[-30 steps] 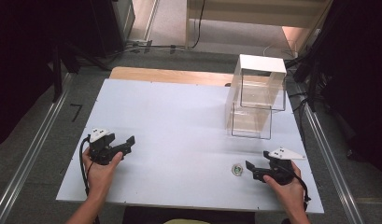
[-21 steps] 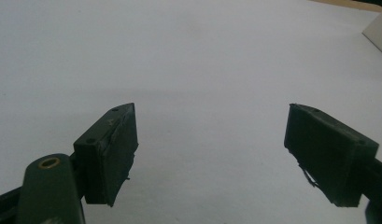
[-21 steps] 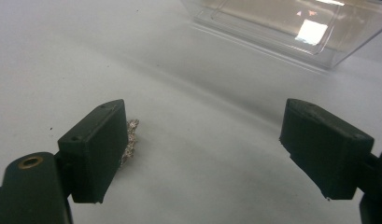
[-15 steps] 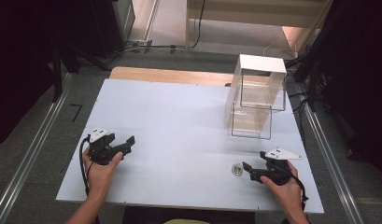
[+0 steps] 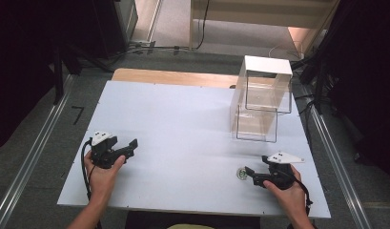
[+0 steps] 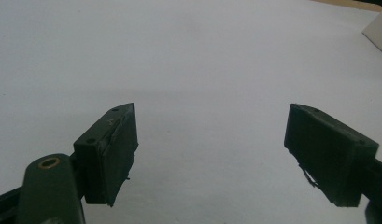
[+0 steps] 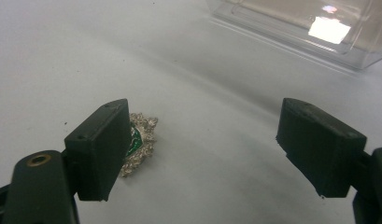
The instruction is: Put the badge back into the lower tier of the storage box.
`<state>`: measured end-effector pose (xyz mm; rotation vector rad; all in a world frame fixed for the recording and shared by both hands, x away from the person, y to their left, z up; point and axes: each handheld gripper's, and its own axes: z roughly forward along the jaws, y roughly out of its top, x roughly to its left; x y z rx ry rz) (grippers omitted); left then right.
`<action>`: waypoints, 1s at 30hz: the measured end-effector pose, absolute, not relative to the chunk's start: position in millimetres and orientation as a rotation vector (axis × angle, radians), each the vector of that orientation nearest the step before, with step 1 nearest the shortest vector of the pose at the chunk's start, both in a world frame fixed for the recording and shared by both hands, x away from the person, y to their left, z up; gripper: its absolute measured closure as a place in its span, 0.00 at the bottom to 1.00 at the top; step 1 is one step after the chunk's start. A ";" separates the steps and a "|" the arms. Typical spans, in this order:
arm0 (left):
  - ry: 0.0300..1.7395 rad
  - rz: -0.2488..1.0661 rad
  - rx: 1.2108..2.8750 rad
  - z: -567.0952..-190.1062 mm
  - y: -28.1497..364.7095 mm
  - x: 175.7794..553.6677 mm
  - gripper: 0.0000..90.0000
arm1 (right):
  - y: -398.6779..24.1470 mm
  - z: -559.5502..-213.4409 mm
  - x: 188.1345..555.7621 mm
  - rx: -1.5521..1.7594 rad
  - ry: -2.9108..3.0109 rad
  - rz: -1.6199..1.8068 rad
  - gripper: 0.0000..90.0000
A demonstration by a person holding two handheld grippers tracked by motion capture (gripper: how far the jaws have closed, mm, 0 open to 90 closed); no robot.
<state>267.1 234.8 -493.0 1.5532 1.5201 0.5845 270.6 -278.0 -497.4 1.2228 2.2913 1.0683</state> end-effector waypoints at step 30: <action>1.519 0.584 1.558 -493.4 234.5 267.6 0.19 | -265.3 -501.1 268.2 1.134 2.376 1.095 0.41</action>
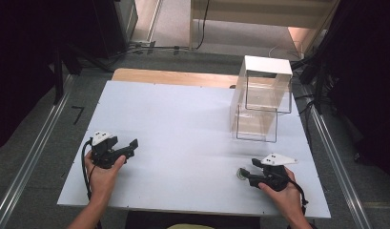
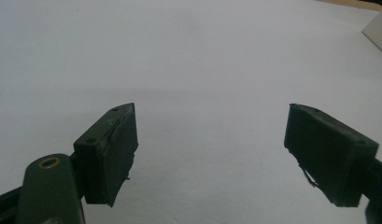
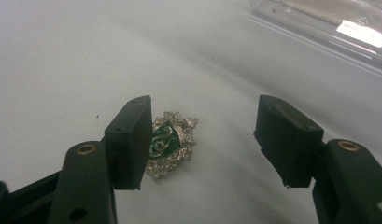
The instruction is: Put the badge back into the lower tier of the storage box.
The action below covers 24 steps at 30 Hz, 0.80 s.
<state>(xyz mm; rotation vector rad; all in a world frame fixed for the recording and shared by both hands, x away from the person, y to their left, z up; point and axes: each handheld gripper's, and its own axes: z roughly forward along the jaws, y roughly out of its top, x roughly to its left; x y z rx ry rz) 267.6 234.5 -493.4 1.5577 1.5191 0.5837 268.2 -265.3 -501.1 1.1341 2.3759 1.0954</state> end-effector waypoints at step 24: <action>1.519 0.582 1.556 -493.3 234.6 267.4 0.19 | -259.9 -506.0 269.3 1.106 2.453 1.086 0.53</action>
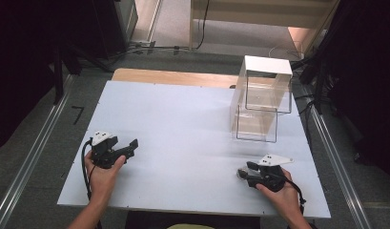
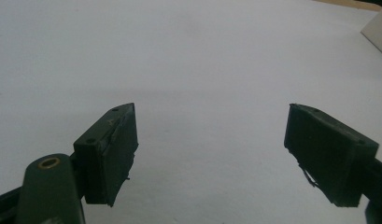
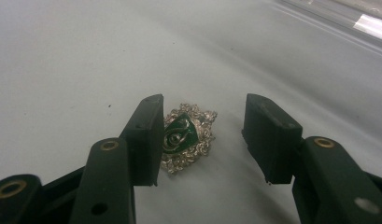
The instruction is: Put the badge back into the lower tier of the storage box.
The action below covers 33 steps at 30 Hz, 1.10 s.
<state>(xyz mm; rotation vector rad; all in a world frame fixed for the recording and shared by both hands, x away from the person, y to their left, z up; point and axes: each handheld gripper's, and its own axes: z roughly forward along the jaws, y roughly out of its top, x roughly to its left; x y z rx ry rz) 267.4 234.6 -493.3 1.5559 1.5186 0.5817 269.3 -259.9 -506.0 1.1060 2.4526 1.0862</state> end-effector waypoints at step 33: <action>1.519 0.581 1.552 -492.8 235.4 266.7 0.19 | -261.4 -501.5 265.6 1.057 2.479 1.145 0.79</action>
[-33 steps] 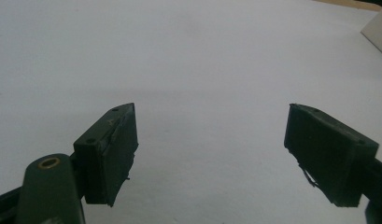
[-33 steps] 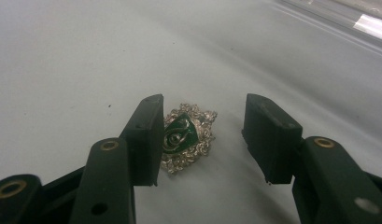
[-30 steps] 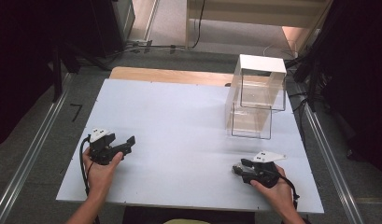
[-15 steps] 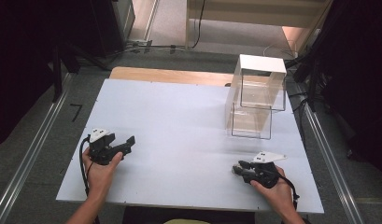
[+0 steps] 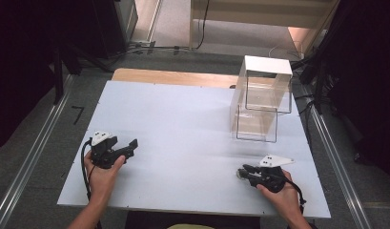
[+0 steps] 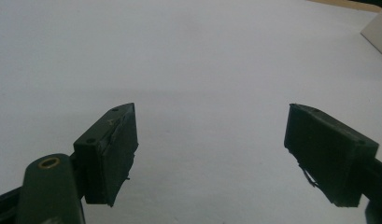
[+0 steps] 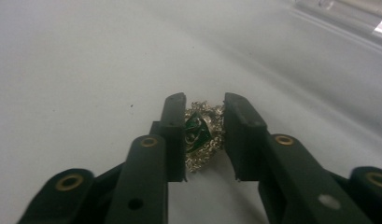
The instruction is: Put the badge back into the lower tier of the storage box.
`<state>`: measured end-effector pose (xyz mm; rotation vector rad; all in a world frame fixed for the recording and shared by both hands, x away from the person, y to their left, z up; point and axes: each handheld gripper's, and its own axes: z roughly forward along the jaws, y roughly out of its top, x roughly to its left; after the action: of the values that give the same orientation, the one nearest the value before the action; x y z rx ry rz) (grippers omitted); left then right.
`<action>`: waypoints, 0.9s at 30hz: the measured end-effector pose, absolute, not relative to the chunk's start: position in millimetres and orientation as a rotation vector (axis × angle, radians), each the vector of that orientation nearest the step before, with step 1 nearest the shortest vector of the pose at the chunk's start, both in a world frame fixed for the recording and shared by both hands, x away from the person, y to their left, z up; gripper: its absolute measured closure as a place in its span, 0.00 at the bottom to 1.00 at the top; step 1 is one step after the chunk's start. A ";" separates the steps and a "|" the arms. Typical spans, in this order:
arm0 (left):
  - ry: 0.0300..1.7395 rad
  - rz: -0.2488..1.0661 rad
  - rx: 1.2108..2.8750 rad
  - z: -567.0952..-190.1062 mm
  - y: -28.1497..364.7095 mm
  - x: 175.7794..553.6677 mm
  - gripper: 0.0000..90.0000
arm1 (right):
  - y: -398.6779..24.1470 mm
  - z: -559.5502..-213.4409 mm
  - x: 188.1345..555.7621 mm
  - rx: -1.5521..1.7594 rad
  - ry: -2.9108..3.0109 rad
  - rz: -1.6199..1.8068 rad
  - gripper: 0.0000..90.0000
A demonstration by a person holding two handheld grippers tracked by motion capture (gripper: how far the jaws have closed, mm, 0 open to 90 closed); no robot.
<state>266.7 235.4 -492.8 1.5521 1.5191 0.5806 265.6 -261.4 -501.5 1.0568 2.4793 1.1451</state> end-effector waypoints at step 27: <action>1.519 0.585 1.546 -492.0 236.5 266.3 0.19 | -267.4 -489.7 257.2 0.998 2.488 1.234 0.95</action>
<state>266.3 236.5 -492.0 1.5460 1.5192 0.5847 257.2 -267.4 -489.7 0.9983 2.4879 1.2339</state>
